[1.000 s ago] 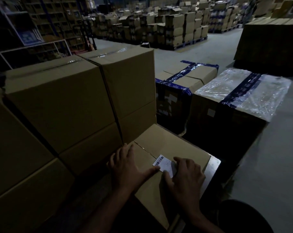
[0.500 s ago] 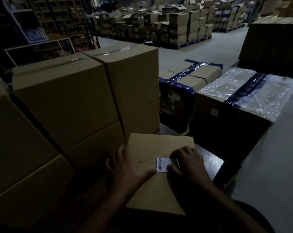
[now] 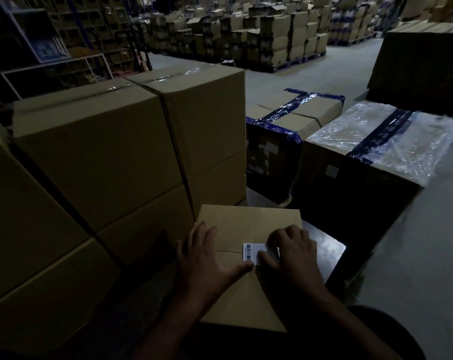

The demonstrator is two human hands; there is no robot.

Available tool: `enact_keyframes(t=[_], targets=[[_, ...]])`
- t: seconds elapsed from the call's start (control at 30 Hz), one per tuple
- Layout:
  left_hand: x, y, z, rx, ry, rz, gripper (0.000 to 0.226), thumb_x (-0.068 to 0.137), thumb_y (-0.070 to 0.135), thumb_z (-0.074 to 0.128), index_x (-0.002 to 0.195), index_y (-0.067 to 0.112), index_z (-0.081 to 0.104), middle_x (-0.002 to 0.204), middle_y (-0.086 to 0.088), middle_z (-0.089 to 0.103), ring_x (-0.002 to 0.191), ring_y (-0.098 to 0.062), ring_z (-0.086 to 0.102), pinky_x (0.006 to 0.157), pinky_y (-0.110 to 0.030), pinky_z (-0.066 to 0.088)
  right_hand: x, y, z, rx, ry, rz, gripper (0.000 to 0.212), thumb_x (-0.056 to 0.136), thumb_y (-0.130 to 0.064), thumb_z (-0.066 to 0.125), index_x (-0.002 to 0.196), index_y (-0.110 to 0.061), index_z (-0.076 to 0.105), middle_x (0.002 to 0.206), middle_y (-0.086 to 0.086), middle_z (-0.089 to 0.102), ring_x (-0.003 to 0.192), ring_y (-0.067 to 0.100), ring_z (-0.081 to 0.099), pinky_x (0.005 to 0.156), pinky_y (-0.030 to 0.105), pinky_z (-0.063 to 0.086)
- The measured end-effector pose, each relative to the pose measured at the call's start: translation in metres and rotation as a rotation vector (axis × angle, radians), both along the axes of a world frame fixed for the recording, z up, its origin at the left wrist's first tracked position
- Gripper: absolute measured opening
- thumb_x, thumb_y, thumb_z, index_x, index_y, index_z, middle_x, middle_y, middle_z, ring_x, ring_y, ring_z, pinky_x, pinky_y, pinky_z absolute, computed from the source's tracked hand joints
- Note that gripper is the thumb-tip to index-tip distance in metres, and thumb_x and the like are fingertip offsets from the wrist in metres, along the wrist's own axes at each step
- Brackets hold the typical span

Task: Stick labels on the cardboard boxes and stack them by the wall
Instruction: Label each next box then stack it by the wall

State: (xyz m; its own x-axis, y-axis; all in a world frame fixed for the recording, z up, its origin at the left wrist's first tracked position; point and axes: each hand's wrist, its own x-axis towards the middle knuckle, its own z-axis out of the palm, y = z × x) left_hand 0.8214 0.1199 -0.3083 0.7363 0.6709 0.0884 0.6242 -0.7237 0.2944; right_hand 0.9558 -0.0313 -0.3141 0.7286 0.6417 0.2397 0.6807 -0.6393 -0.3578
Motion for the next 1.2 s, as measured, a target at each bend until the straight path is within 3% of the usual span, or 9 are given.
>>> enact_keyframes(t=[0.27, 0.4, 0.6, 0.9, 1.07, 1.2], targets=[[0.000, 0.000, -0.001, 0.003, -0.045, 0.010, 0.125, 0.050, 0.106, 0.024, 0.150, 0.032, 0.028, 0.162, 0.008, 0.014, 0.150, -0.012, 0.004, 0.121, -0.049, 0.012, 0.007, 0.005, 0.000, 0.055, 0.034, -0.030, 0.039, 0.069, -0.065, 0.028, 0.086, -0.032, 0.042, 0.093, -0.010, 0.035, 0.092, 0.011, 0.030, 0.078, 0.029, 0.021], [0.000, 0.000, -0.002, -0.005, -0.045, 0.007, 0.124, 0.050, 0.106, 0.024, 0.150, 0.033, 0.027, 0.162, 0.008, 0.015, 0.150, -0.012, 0.004, 0.121, -0.048, 0.014, 0.000, 0.000, -0.005, 0.119, -0.056, -0.040, 0.034, 0.076, -0.058, 0.037, 0.086, -0.028, 0.049, 0.091, -0.009, 0.039, 0.087, 0.009, 0.027, 0.075, 0.030, 0.025], [0.000, 0.001, -0.002, -0.015, -0.047, 0.001, 0.120, 0.055, 0.103, 0.034, 0.151, 0.031, 0.027, 0.162, 0.008, 0.014, 0.150, -0.012, 0.002, 0.121, -0.047, 0.014, 0.002, 0.002, -0.006, 0.150, -0.064, -0.055, 0.023, 0.076, -0.054, 0.040, 0.080, -0.031, 0.042, 0.087, -0.011, 0.033, 0.085, 0.009, 0.026, 0.073, 0.030, 0.026], [-0.001, -0.001, 0.001, -0.004, -0.062, 0.002, 0.124, 0.050, 0.106, 0.021, 0.149, 0.031, 0.029, 0.162, 0.007, 0.016, 0.149, -0.012, 0.006, 0.119, -0.049, 0.018, 0.002, 0.001, -0.007, 0.182, -0.043, -0.054, 0.027, 0.076, -0.057, 0.039, 0.081, -0.031, 0.041, 0.089, -0.010, 0.034, 0.086, 0.009, 0.026, 0.073, 0.031, 0.026], [-0.002, -0.001, 0.002, -0.057, -0.080, 0.001, 0.118, 0.053, 0.101, 0.036, 0.149, 0.032, 0.029, 0.161, 0.008, 0.015, 0.149, -0.012, 0.006, 0.119, -0.045, 0.021, 0.009, 0.002, -0.005, 0.205, 0.055, -0.075, 0.031, 0.078, -0.041, 0.065, 0.078, -0.026, 0.038, 0.084, -0.006, 0.039, 0.086, 0.019, 0.041, 0.072, 0.031, 0.025], [-0.002, -0.001, 0.003, -0.069, -0.086, 0.011, 0.118, 0.053, 0.100, 0.042, 0.149, 0.032, 0.031, 0.162, 0.008, 0.014, 0.150, -0.011, 0.003, 0.118, -0.044, 0.023, -0.010, -0.013, -0.003, 0.173, 0.075, -0.175, 0.029, 0.080, -0.043, 0.066, 0.092, -0.026, 0.045, 0.101, -0.006, 0.042, 0.100, 0.016, 0.036, 0.082, 0.036, 0.028]])
